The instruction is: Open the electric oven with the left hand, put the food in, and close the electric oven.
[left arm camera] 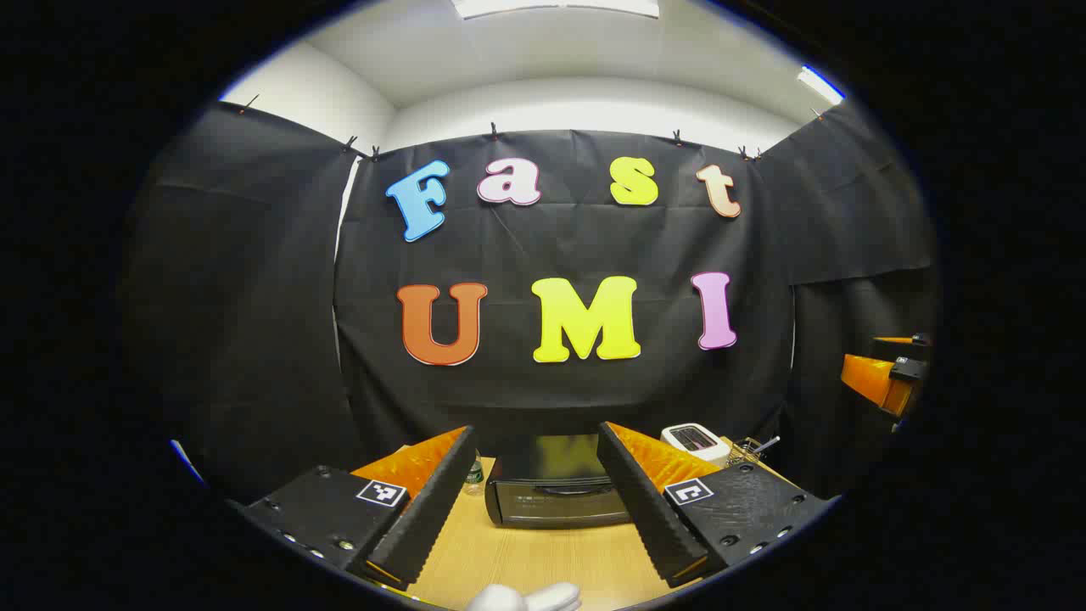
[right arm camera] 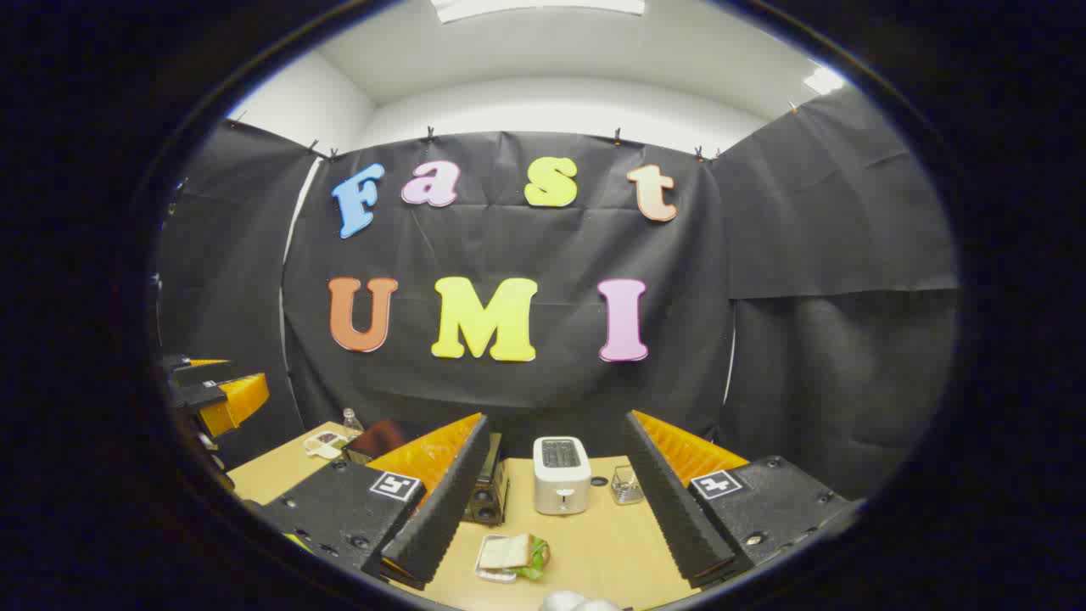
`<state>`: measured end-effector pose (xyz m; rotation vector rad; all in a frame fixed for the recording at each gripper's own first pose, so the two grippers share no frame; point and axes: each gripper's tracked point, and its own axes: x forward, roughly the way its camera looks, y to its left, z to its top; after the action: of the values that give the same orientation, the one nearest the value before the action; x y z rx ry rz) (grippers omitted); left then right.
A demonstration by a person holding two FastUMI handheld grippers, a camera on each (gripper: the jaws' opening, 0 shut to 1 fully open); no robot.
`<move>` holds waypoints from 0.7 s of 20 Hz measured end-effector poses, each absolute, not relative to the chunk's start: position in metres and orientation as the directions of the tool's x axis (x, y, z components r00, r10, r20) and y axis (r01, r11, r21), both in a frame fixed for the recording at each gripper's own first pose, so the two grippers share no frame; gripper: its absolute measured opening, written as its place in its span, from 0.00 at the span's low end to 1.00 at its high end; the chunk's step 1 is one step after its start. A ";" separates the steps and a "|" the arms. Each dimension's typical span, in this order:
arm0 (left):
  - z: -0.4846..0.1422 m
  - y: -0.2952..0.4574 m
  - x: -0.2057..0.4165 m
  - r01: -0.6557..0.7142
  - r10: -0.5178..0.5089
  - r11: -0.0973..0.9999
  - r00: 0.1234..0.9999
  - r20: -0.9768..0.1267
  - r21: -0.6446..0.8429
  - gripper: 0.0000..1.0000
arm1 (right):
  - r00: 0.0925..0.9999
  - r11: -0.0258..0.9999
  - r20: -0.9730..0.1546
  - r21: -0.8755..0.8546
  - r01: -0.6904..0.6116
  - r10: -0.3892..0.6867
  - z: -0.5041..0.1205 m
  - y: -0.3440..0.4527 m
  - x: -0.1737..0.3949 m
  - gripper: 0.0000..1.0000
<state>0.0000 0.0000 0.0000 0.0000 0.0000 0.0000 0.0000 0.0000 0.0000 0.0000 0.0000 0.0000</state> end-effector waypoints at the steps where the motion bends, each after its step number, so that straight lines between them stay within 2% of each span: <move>1: 0.001 -0.001 0.000 -0.003 0.003 1.000 1.000 0.004 0.002 0.95 | 1.000 1.000 -0.003 -0.002 -0.001 0.001 -0.001 0.000 0.001 0.91; 9: -0.001 -0.003 0.006 -0.003 0.003 1.000 1.000 0.005 0.019 0.95 | 1.000 1.000 -0.009 0.002 -0.002 0.002 -0.005 -0.002 0.010 0.91; 10: -0.001 -0.003 0.007 -0.004 0.004 1.000 1.000 0.006 0.021 0.95 | 1.000 1.000 -0.012 0.002 0.000 0.000 -0.005 -0.003 0.011 1.00; 11: -0.002 -0.004 0.007 -0.003 0.003 1.000 1.000 0.006 0.023 0.95 | 1.000 1.000 -0.013 0.003 -0.003 0.003 -0.006 -0.002 0.012 0.91; 12: -0.002 -0.003 0.009 -0.005 0.005 1.000 1.000 0.008 0.026 0.95 | 1.000 1.000 -0.012 0.005 -0.004 0.004 -0.005 -0.001 0.013 1.00; 13: -0.003 -0.003 0.010 -0.005 0.005 1.000 1.000 0.008 0.028 0.95 | 1.000 1.000 -0.013 0.005 -0.002 0.002 -0.006 -0.002 0.014 1.00; 14: -0.006 -0.005 0.010 -0.005 0.005 1.000 1.000 0.003 0.028 0.95 | 1.000 1.000 -0.014 0.005 -0.003 0.003 -0.006 -0.002 0.015 0.91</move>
<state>0.0096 -0.0048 -0.0056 0.0283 -0.0024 0.0047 0.0148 -0.0021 -0.0065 0.0052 0.0140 0.0027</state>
